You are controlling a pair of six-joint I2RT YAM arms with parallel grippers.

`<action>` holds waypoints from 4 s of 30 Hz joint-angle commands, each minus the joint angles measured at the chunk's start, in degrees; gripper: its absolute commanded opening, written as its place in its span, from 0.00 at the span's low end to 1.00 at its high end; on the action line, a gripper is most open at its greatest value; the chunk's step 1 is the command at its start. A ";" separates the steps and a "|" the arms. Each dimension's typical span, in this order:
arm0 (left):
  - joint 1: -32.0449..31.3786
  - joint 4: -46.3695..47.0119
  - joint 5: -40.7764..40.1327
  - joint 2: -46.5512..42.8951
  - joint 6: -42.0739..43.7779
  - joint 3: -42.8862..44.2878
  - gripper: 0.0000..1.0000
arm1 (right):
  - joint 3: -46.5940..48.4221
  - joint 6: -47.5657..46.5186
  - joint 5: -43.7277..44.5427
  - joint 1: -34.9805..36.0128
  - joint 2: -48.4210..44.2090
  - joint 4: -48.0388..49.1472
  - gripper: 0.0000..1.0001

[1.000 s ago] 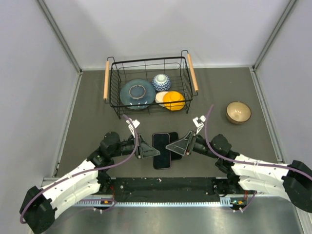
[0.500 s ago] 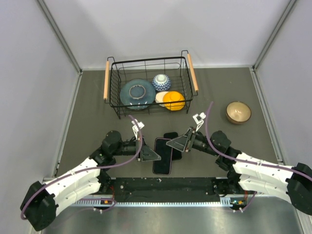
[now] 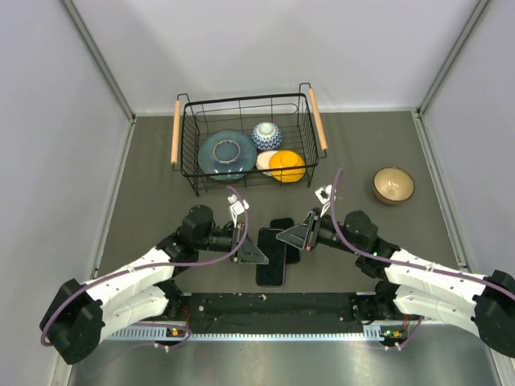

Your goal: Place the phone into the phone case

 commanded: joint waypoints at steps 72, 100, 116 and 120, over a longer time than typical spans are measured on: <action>-0.33 -10.07 -26.98 -12.76 1.93 -0.64 0.00 | -5.21 26.94 2.84 4.09 8.09 20.80 0.00; 6.35 -18.42 -21.44 12.10 8.52 6.82 0.00 | 4.11 -0.92 12.24 4.01 -8.61 -28.33 0.63; 8.11 -36.16 -36.64 8.08 8.43 13.59 0.45 | 7.00 -2.85 16.72 4.01 -10.37 -36.32 0.64; 8.19 -40.39 -42.35 4.83 8.26 16.31 0.49 | 7.27 -3.12 17.08 4.01 -11.77 -37.21 0.64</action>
